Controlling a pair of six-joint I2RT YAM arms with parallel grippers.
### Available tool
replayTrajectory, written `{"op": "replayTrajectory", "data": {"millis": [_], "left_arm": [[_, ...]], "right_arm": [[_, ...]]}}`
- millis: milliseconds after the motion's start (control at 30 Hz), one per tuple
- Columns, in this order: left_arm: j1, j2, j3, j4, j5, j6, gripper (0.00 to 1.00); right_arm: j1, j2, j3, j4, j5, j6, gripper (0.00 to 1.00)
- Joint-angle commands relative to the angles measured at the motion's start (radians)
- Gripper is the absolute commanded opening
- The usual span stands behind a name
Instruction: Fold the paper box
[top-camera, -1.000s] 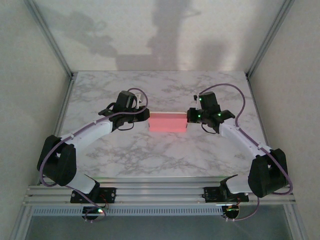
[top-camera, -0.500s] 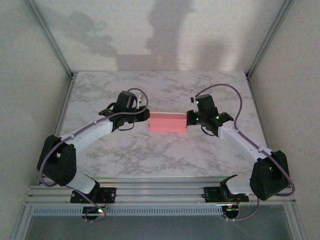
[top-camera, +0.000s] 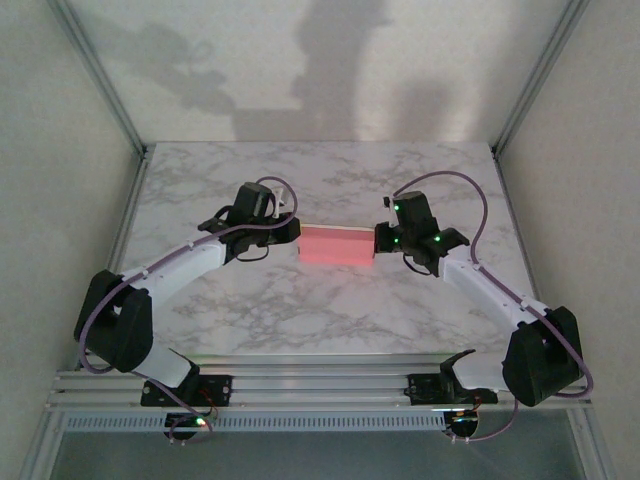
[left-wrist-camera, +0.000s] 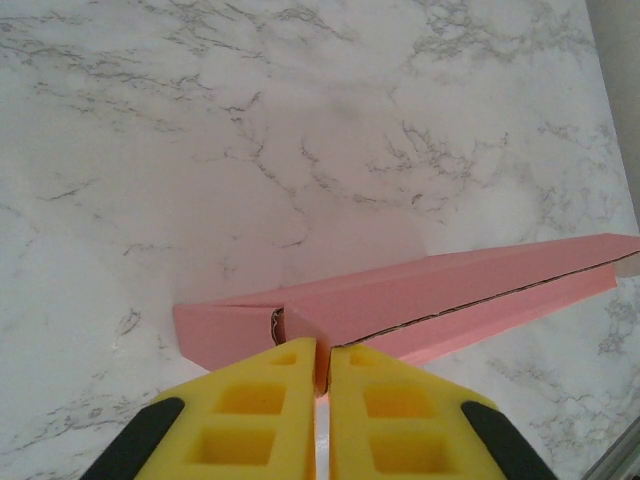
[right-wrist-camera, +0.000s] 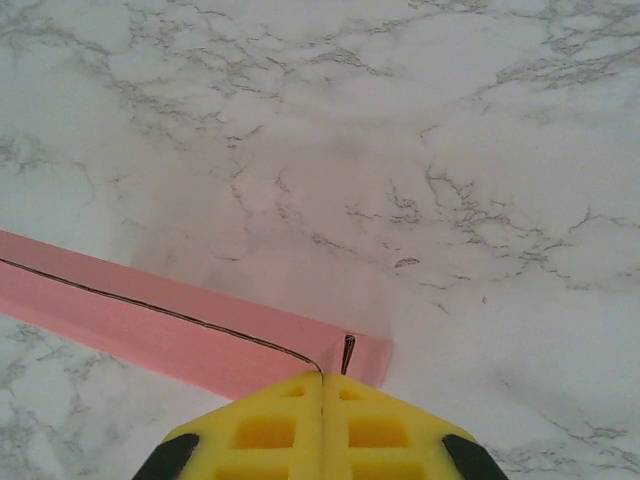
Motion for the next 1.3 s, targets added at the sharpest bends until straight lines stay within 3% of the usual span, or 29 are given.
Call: {"op": "replayTrajectory", "data": {"millis": [0,467,800,1267], "left_arm": [[-0.006,0.007,-0.023,-0.063,-0.016,-0.004,0.11],[-0.006,0.01,-0.022,-0.063,-0.019,-0.008,0.1],[-0.006,0.002,-0.035,-0.062,-0.025,0.004,0.1],[-0.025,-0.052,-0.124,0.011,-0.057,0.007,0.09]], "right_arm": [[0.013,0.023,-0.027,-0.033,-0.018,0.081,0.0],[0.016,0.052,-0.014,-0.083,0.058,0.166,0.0],[0.022,0.027,-0.045,-0.076,0.073,0.004,0.0],[0.027,-0.055,-0.163,0.054,0.018,0.026,0.0]]}}
